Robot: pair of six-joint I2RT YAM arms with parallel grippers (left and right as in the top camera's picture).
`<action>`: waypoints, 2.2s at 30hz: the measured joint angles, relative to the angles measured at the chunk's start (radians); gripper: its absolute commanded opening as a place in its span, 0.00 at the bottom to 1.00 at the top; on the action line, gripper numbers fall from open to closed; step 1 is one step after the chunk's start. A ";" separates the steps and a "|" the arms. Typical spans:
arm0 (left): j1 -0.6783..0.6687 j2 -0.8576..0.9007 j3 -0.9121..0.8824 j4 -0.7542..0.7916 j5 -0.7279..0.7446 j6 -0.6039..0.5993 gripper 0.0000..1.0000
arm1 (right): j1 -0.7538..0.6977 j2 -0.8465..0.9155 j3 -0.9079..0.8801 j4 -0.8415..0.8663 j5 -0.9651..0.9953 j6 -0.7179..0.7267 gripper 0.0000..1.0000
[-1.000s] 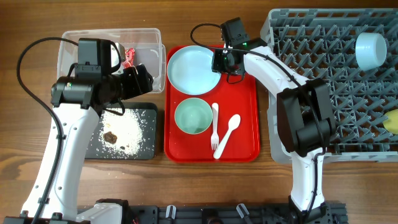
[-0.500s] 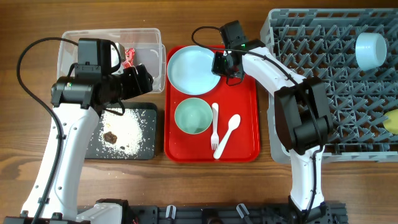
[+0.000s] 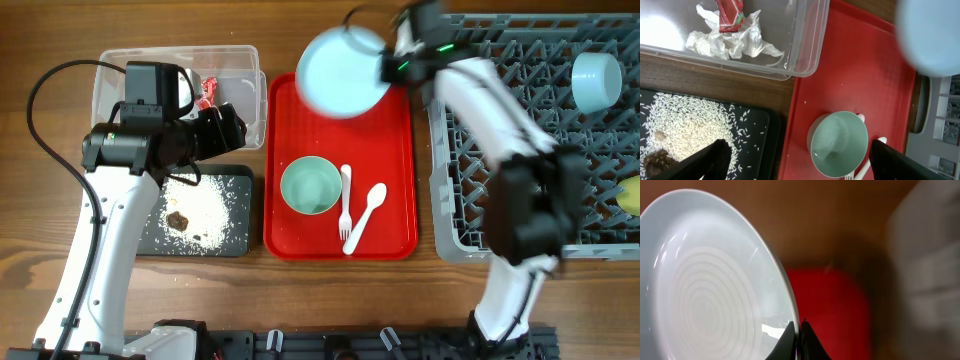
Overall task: Sort waste into correct bins and load items into the dishwasher rack
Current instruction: 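Lift the light-blue plate into the rack and stand it upright, then reach the right gripper to the pale-green bowl and grasp its rim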
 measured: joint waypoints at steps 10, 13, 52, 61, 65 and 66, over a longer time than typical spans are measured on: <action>0.000 0.000 0.000 0.000 0.000 0.000 0.90 | -0.203 -0.330 0.061 0.064 0.502 -0.560 0.04; 0.000 0.000 0.000 0.000 0.000 0.000 0.90 | -0.209 -0.285 0.058 0.080 0.715 -0.686 0.04; 0.000 0.000 0.000 0.000 0.000 0.000 0.94 | 0.102 -0.323 -0.136 -0.502 -0.121 -0.108 0.64; 0.000 0.000 0.000 0.000 0.000 0.000 0.94 | 0.354 -0.191 -0.329 -0.338 -0.159 0.024 0.50; 0.000 0.000 0.000 0.000 0.000 0.000 0.94 | 0.403 -0.114 -0.329 -0.302 -0.152 0.113 0.41; 0.000 0.000 0.000 0.000 0.000 0.000 0.94 | 0.409 -0.096 -0.329 -0.296 -0.149 0.131 0.39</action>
